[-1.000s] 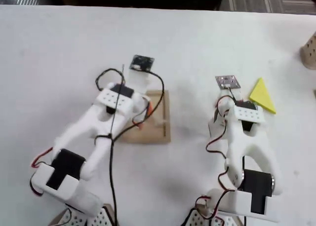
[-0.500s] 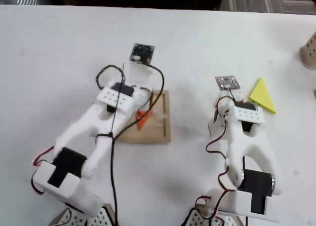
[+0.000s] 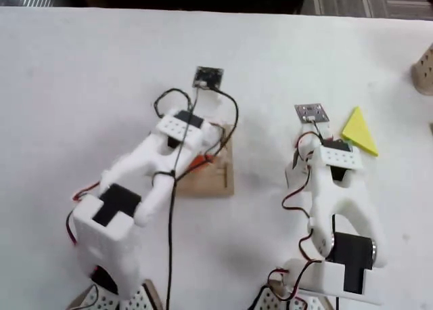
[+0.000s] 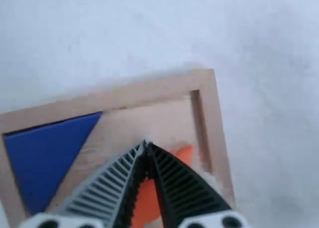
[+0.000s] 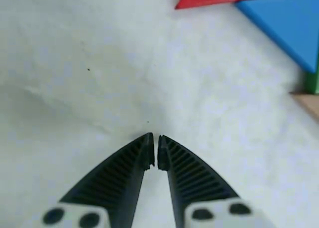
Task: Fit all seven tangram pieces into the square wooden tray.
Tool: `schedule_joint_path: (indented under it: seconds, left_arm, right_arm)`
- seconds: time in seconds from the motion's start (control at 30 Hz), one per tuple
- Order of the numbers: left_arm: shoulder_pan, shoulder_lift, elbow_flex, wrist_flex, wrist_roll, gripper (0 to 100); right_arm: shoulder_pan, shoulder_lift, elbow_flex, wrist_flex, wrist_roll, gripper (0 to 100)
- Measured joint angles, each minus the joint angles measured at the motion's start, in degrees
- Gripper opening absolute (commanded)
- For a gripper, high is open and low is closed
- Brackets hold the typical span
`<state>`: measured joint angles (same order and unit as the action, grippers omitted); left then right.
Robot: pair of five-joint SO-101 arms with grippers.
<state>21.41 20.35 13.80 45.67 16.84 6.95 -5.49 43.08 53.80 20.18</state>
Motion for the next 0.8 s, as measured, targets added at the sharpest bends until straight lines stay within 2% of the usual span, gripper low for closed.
schedule_joint_path:
  seconds: [0.33, 0.57, 0.8]
  left_arm:
    - [5.36, -2.81, 3.96, 1.49, -0.35, 2]
    - [5.36, -13.54, 12.66, 1.49, -6.86, 2]
    - [5.36, -15.03, 15.30, -4.48, -7.12, 2]
  right_arm:
    - [0.00, 0.00, 0.00, 0.00, 0.00, 1.9]
    - [0.00, 0.00, 0.00, -0.18, 0.00, 1.9]
    - [0.00, 0.00, 0.00, -0.35, 0.00, 1.9]
